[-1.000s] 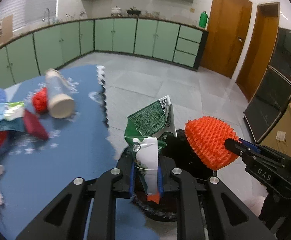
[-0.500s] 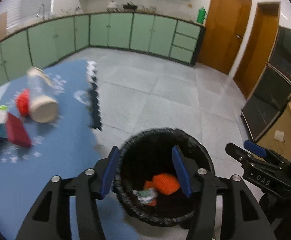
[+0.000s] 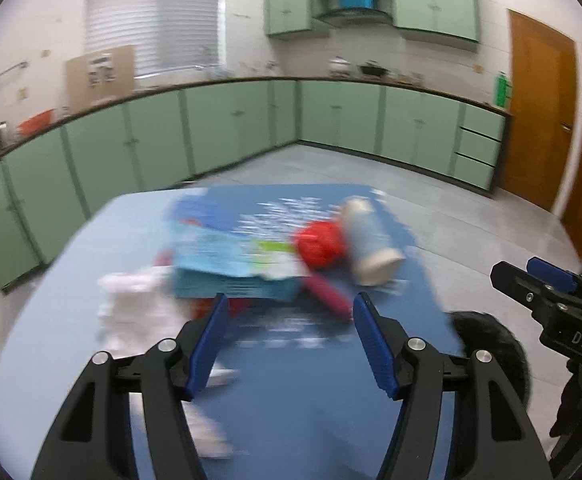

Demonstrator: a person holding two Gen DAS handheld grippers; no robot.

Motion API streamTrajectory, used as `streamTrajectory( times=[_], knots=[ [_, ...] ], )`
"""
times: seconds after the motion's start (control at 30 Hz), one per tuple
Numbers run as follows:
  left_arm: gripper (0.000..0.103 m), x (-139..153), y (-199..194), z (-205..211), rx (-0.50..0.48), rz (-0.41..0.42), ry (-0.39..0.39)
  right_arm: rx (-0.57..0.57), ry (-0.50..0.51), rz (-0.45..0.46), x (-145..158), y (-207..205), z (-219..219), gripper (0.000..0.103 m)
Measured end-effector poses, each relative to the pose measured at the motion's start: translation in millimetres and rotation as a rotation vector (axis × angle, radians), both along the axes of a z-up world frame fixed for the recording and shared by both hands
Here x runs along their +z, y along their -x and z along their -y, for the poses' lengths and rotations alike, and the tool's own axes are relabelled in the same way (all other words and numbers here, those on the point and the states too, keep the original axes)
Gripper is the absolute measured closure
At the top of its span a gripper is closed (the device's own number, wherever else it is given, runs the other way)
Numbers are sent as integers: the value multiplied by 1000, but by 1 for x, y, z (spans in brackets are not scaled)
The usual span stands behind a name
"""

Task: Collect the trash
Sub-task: 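Return to the table and grasp the white tissues with the left tool, then grasp another white tissue with the right tool while the left tool holds its tissues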

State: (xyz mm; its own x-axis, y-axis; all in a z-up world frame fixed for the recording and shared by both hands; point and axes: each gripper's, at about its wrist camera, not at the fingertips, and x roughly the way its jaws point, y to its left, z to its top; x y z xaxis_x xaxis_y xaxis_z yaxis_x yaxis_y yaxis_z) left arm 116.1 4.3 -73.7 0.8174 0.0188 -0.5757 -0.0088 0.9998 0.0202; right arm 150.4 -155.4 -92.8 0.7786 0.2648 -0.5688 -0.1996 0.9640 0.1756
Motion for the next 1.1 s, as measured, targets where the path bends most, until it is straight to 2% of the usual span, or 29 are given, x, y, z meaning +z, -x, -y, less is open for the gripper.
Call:
streamTrajectory(
  times=[0.13,0.33,0.53,0.73,0.77,0.8,0.87,0.9,1.0,1.1],
  knots=[
    [40,-2,14,-49,92,2,-37,93,-1,-5,-2,-5,-52,23],
    [40,-27,30,-94,148,-82,-3,171,33,-41,-13,-1,-96,24],
    [39,-43,28,-102,139,-149,61,201,63,-80,-24,3,-114,24],
    [37,-58,17,-99,120,-218,87,204,79,-91,-28,-1,-122,25],
    [39,-61,14,-99,116,-236,102,205,80,-94,-29,-2,-122,25],
    [54,-64,13,-99,120,-249,117,207,81,-97,-30,-2,-122,26],
    [74,-66,14,-100,128,-251,141,210,82,-99,-31,-4,-124,27],
    [80,-64,15,-101,129,-243,152,211,81,-100,-31,-4,-124,27],
    [87,-54,25,-109,137,-208,162,218,71,-107,-32,-5,-125,28],
    [88,-43,38,-121,138,-178,161,234,61,-105,-31,-3,-130,29]
  ],
)
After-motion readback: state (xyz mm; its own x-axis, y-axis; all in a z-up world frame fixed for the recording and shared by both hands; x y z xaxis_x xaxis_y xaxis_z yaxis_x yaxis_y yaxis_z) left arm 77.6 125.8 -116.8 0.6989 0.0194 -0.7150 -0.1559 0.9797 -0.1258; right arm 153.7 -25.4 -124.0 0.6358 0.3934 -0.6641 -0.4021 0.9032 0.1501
